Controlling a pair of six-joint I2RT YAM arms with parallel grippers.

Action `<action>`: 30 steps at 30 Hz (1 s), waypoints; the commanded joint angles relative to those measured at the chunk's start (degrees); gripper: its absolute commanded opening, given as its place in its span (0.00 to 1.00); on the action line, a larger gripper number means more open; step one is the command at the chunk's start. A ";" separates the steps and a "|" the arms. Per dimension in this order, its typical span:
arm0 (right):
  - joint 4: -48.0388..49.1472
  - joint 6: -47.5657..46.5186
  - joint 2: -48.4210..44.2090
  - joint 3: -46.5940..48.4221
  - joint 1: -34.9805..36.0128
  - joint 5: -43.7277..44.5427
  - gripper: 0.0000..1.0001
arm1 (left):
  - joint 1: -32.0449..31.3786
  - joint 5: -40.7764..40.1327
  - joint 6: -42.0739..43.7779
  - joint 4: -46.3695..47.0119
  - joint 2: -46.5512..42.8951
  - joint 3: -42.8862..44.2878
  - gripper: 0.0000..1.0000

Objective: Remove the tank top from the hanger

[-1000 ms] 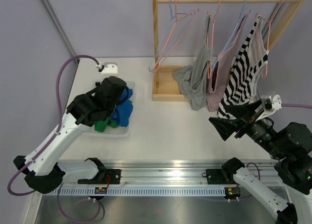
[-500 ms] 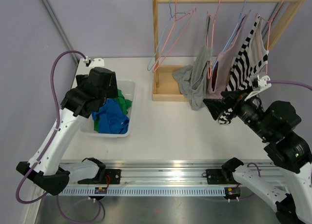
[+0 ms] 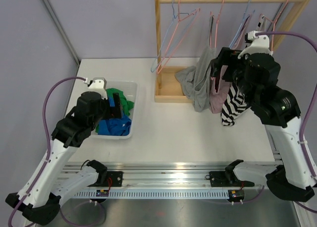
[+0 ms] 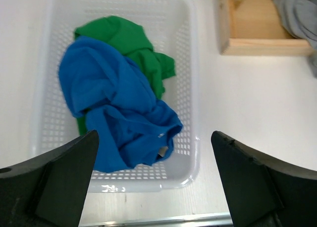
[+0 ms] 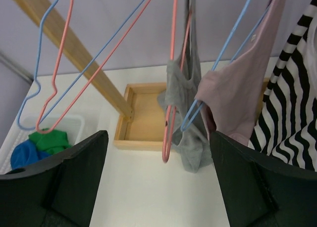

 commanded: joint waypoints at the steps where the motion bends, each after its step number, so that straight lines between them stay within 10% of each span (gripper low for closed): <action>1: -2.47 -2.22 5.73 7.65 0.22 9.83 0.90 | 0.23 12.78 1.30 9.48 -4.70 -4.83 0.99; 19: -9.68 -9.17 36.07 40.53 -9.53 1.76 0.65 | 0.23 24.49 -1.77 14.77 -8.93 -15.21 0.99; 30: -9.77 -10.93 43.99 47.56 -10.85 1.23 0.25 | 0.23 24.58 -0.98 14.51 -7.61 -15.04 0.99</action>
